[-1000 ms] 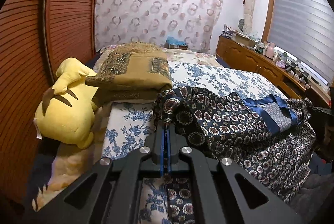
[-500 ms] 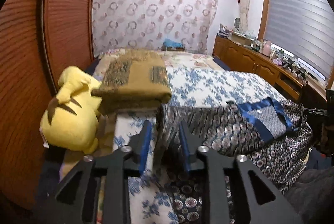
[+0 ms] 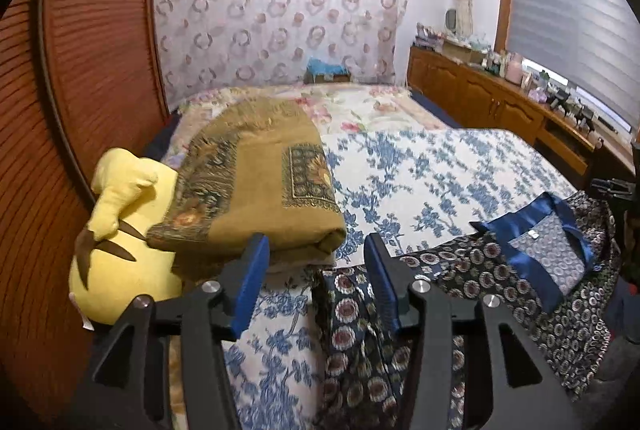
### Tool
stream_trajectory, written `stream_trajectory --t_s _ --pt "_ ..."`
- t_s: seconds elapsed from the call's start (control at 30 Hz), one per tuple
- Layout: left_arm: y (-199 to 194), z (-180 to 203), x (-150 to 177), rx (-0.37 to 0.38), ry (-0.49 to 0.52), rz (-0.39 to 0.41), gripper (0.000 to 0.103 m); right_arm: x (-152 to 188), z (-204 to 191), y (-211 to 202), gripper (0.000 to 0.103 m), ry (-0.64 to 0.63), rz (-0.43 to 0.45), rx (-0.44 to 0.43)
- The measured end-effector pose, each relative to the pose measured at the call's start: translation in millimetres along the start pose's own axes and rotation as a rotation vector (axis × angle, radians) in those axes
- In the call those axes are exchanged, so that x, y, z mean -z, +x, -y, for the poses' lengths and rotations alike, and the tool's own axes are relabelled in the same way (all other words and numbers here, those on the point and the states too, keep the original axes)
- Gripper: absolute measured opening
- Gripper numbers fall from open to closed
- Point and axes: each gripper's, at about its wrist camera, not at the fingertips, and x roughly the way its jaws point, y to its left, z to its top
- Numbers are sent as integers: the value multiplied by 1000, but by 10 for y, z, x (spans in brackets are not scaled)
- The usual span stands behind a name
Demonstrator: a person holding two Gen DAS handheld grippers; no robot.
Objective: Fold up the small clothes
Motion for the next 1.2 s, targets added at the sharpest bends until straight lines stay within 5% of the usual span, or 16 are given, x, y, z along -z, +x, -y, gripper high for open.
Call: stream_trajectory --t_s 0.43,1.07,1.2 --pt "454 90 293 36 0 -177 48 94 53 352 52 11 -104 -7" --pt "570 94 424 23 5 -214 48 181 32 471 60 17 -144 -16" --pt "590 118 389 48 8 -221 35 178 7 468 58 8 -141 -27"
